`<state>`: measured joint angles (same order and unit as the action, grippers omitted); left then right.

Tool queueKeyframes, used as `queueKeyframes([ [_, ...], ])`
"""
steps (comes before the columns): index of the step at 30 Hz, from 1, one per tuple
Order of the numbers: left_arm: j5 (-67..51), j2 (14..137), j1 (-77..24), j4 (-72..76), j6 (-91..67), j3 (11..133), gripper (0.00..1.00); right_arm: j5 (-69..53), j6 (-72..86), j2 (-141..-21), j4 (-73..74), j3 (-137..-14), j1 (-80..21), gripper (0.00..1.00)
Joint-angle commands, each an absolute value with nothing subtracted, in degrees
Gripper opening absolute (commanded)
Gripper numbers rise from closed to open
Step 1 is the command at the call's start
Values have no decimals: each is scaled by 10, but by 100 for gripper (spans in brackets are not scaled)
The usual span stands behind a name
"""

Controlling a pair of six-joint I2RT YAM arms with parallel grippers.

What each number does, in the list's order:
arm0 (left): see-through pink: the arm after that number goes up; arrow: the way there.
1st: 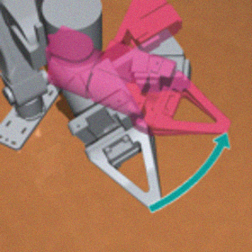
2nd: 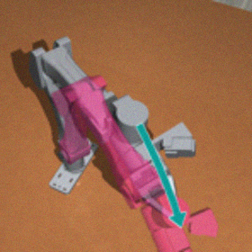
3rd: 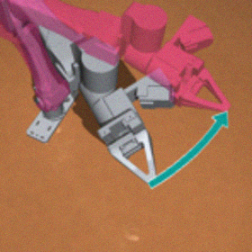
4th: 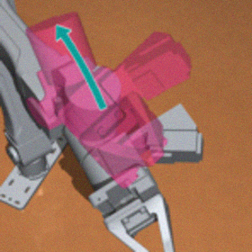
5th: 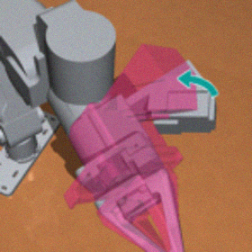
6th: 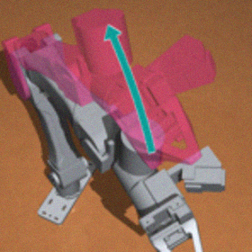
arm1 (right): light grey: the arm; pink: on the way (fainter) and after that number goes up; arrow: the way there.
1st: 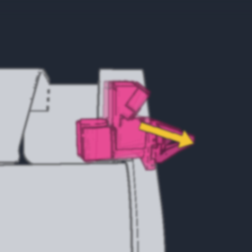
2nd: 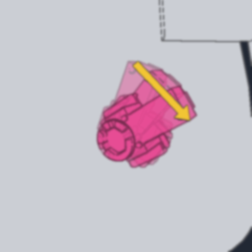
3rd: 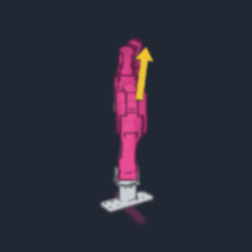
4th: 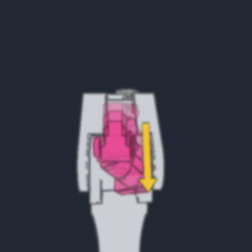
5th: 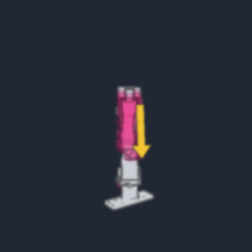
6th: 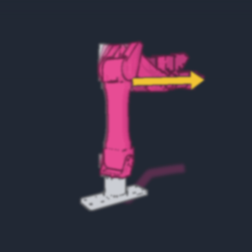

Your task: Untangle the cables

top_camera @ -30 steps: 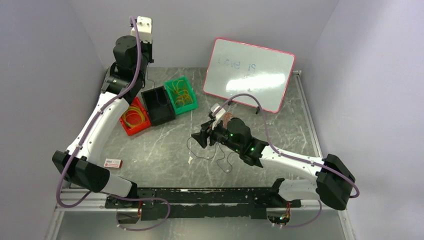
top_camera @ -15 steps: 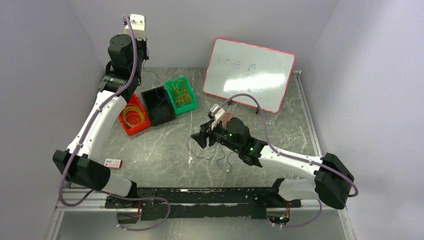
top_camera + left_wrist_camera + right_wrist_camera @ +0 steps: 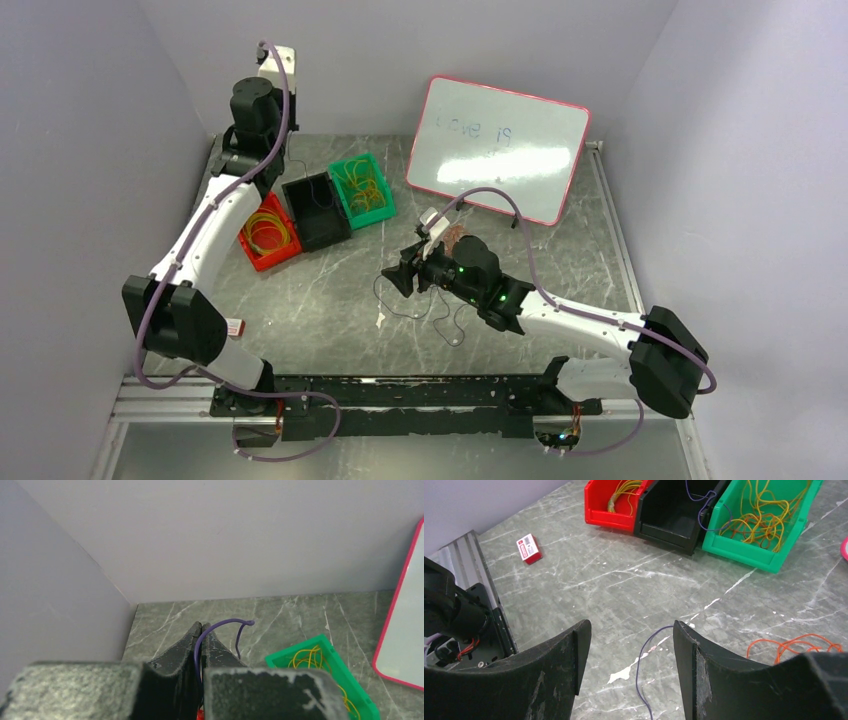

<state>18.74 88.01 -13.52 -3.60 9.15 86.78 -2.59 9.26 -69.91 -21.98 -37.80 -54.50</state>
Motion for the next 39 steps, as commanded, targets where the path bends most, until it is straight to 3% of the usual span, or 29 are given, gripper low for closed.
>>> queueKeyframes([
  [1,177,876,-122,5,83,859,7,-30,97,-703,-228,-373,-548,65],
  [16,84,901,-117,-45,15,815,7,-37,99,-709,-227,-368,-547,65],
  [28,-3,883,-117,-65,-97,701,7,-34,101,-708,-229,-360,-547,65],
  [39,-52,933,-117,-81,-157,693,7,-31,107,-704,-223,-357,-548,65],
])
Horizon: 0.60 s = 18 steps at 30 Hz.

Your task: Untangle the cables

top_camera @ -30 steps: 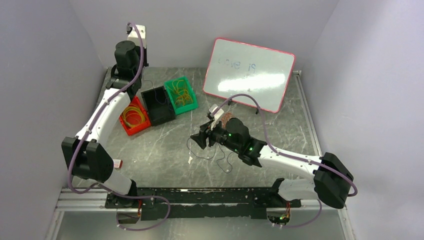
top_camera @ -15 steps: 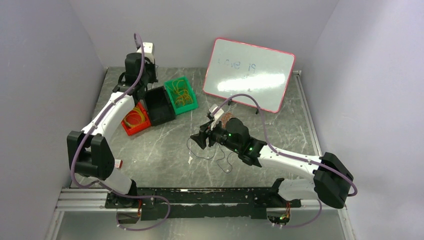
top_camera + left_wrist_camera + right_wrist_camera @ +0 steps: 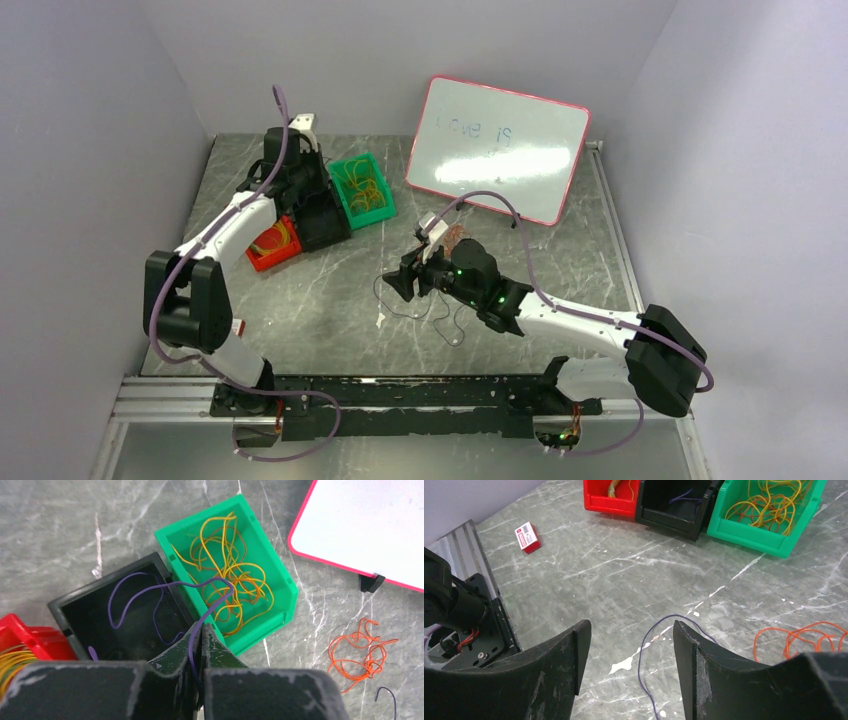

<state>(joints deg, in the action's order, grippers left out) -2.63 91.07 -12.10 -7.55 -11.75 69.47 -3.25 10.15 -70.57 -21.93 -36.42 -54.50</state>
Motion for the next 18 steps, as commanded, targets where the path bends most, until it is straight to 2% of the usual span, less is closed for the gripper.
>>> queueKeyframes([
  [1,-51,935,-116,-80,-168,688,7,-30,107,-703,-222,-356,-547,65],
  [9,-42,924,-112,-46,-251,633,7,-31,107,-704,-221,-353,-547,65],
  [18,-101,961,-54,33,-300,614,7,-26,109,-697,-218,-347,-547,65],
])
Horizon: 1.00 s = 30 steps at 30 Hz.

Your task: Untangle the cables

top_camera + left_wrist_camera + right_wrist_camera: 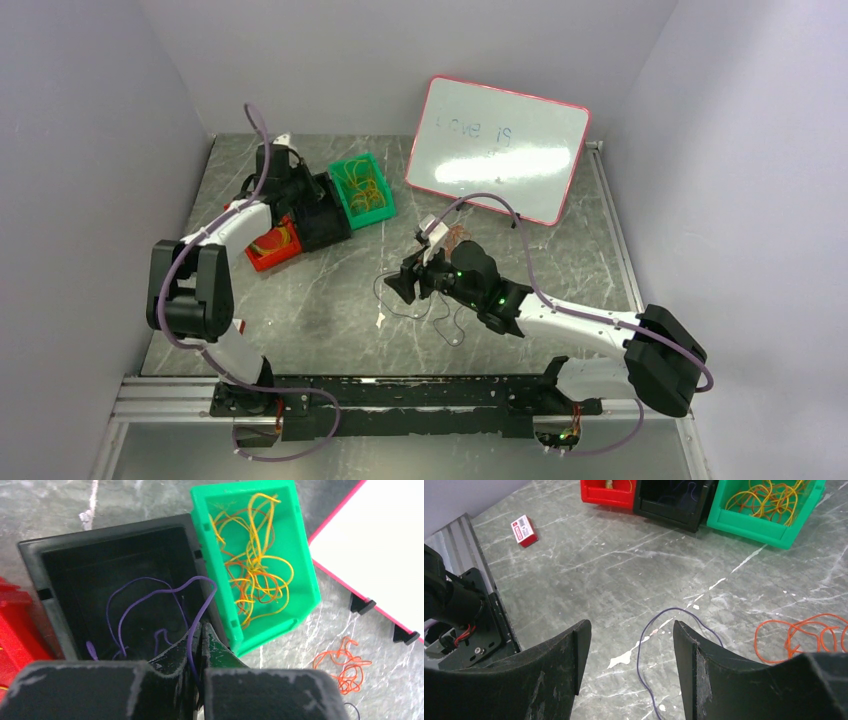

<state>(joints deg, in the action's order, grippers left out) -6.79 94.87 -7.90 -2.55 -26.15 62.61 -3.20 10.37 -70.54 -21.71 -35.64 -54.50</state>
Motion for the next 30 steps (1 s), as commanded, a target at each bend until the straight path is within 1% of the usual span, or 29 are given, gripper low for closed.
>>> queueKeyframes([
  [1,-102,964,-49,39,-304,612,7,-24,109,-695,-218,-346,-547,65],
  [7,-120,998,-43,42,-305,628,8,-25,107,-697,-215,-346,-547,65],
  [10,-123,1013,-43,36,-302,636,10,-25,108,-699,-216,-346,-547,65],
  [20,-124,1055,-43,-1,-296,685,33,-26,111,-697,-216,-344,-548,65],
  [25,-111,1033,-43,-18,-287,697,48,-25,111,-695,-215,-343,-547,65],
  [26,-107,1026,-44,-23,-285,698,54,-24,110,-695,-215,-343,-548,65],
  [30,-90,984,-45,-43,-273,695,62,-20,110,-694,-215,-344,-548,65],
])
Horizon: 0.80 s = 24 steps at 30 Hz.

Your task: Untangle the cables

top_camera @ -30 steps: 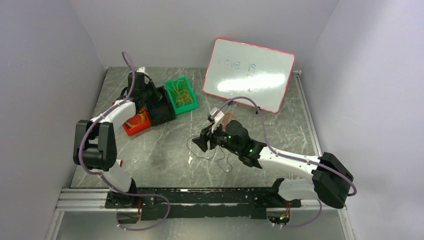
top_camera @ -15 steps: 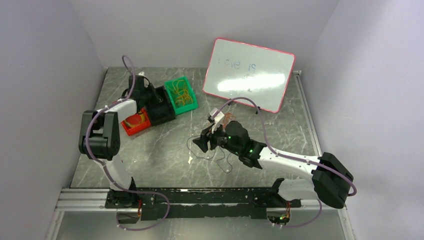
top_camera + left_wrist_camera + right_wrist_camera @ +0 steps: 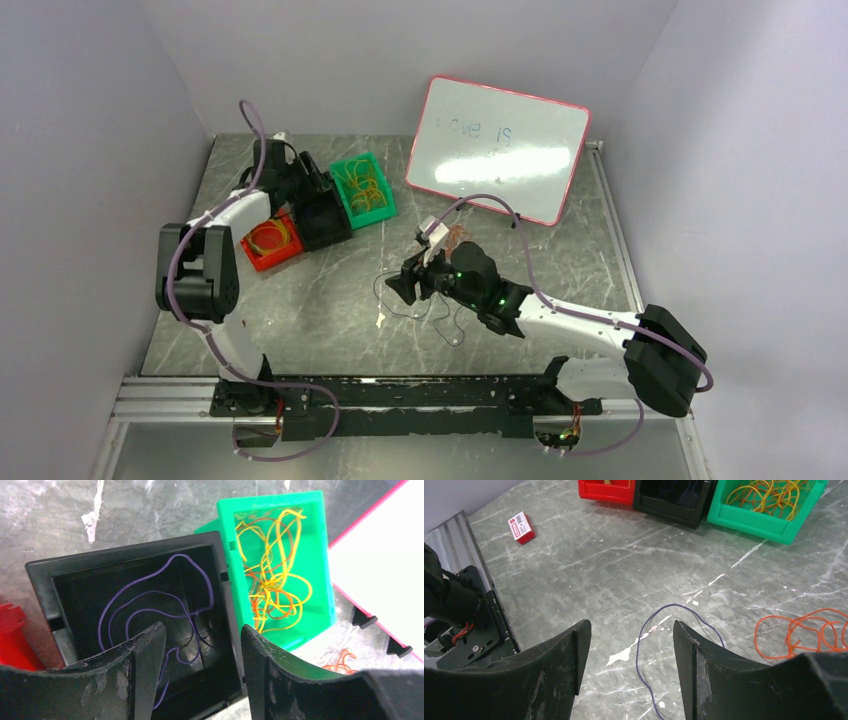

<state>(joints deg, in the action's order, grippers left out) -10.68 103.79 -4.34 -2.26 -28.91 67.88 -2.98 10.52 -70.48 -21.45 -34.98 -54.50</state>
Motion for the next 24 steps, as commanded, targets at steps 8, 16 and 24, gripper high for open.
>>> queueKeyframes([
  [8,-65,886,-45,-77,-256,688,82,46,118,-675,-192,-358,-548,65],
  [16,-25,797,-45,-135,-177,678,90,222,244,-681,98,-460,-547,65],
  [24,-18,703,-45,-176,-141,630,100,254,377,-659,235,-451,-545,63],
])
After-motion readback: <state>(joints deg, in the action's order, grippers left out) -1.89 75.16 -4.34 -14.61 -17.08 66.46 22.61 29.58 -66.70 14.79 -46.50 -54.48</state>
